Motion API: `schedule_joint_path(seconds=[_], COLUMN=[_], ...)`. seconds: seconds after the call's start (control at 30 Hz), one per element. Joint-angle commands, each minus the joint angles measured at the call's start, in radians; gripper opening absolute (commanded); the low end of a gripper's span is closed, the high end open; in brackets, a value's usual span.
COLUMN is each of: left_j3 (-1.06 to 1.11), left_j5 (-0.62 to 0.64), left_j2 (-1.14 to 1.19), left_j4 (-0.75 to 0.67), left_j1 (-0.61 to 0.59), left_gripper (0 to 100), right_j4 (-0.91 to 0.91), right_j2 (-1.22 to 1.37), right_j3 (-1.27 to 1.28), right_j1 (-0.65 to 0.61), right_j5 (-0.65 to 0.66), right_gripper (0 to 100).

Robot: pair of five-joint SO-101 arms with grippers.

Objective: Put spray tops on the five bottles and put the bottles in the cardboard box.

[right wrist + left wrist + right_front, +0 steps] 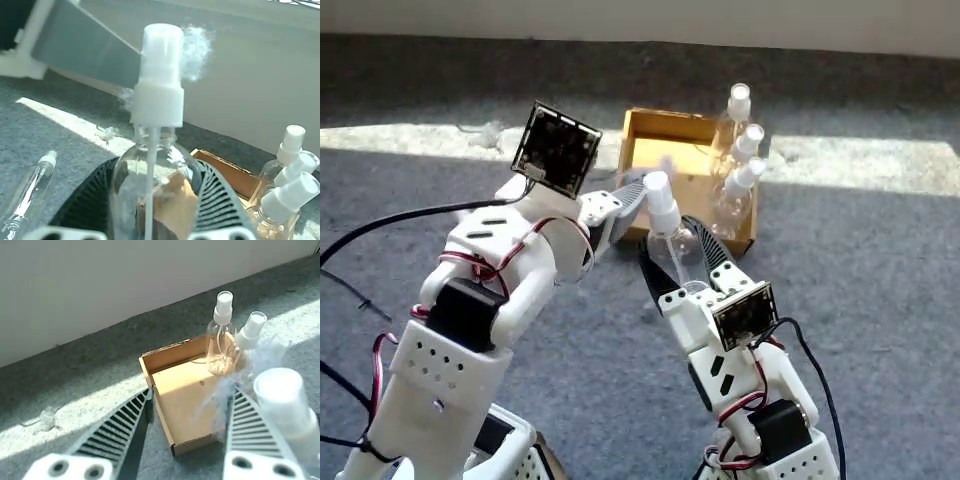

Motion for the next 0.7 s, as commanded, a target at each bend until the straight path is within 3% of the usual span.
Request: schedule_joint_path(seconds=[0.0,0.3,0.67], left_j3=[0.031,-0.064,-0.139], left_j5=[-0.058,-0.061,-0.064], left_j2=[-0.070,-0.110,-0.107], left_j4=[0.006,-0.005,-0.003], left_j1=[0.067,-0.070,-0.022], left_gripper=[22,22,22], right_j4=[-0.010,-0.010,-0.010], right_j2=[-0.013,-0.013,-0.013], right_j3=[-0.070,-0.068,-0.067], right_j1=[-0.008,-0.012,-0.013], right_j5=[-0.003,-0.003,-0.003], right_gripper=[0.5,0.5,0.5])
